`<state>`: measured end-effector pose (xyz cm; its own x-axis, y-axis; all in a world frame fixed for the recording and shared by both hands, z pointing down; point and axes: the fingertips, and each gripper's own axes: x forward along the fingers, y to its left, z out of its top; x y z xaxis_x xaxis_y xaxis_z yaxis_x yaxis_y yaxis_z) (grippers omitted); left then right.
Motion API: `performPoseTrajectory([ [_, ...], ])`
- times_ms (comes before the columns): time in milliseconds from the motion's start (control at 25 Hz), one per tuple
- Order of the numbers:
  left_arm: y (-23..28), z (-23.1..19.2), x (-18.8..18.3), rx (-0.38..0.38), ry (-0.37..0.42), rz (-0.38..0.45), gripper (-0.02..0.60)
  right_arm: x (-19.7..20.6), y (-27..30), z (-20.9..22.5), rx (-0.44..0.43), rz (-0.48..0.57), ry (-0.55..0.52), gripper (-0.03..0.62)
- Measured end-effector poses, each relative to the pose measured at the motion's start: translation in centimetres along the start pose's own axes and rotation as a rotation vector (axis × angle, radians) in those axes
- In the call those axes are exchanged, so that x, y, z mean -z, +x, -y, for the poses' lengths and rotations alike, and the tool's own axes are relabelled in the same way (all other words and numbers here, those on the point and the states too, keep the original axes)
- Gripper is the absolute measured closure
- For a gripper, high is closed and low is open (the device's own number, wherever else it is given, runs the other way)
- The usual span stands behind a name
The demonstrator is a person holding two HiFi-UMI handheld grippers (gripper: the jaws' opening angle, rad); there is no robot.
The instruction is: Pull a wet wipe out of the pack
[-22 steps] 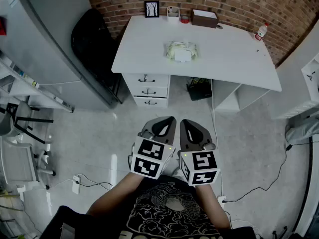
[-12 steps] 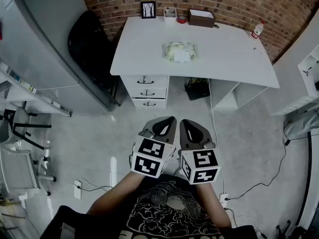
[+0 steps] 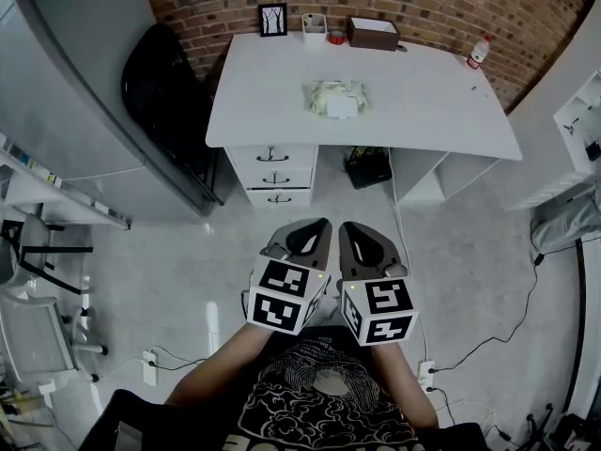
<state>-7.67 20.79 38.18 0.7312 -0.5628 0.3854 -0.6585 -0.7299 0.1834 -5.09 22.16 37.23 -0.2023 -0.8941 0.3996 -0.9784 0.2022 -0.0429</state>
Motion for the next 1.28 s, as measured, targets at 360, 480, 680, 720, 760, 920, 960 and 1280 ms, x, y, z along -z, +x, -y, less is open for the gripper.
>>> performPoseTrajectory([
  [360, 2.7, -0.7, -0.7, 0.0, 0.006, 0.0, 0.571, -0.4, 2.2, 1.8, -0.004, 0.0, 0.019, 0.576],
  [480, 4.2, -1.2, -1.3, -0.011, 0.015, 0.001, 0.571, -0.7, 3.6, 2.9, -0.02, 0.005, 0.014, 0.576],
  [680, 7.6, -2.2, -2.9, -0.023, 0.018, -0.005, 0.571, -1.7, 6.3, 5.3, -0.044, -0.002, 0.004, 0.576],
  [720, 8.4, -2.4, -3.2, -0.026, 0.013, -0.008, 0.571, -1.9, 6.8, 5.9, -0.049, -0.005, 0.005, 0.576],
  [760, 9.2, -2.6, -3.5, -0.029, 0.009, -0.011, 0.571, -2.1, 7.3, 6.5, -0.053, -0.006, 0.005, 0.576],
  [920, 11.7, -3.1, -5.2, -0.047, 0.012, -0.016, 0.571, -3.4, 8.8, 9.0, -0.062, -0.005, 0.003, 0.576],
  [960, 12.3, -3.1, -5.5, -0.051, 0.012, -0.017, 0.57, -3.6, 9.1, 9.5, -0.066, -0.005, 0.005, 0.576],
  [1280, 17.0, -3.2, -6.8, -0.09, -0.012, -0.044, 0.571, -4.6, 11.8, 13.9, -0.115, -0.011, 0.021, 0.576],
])
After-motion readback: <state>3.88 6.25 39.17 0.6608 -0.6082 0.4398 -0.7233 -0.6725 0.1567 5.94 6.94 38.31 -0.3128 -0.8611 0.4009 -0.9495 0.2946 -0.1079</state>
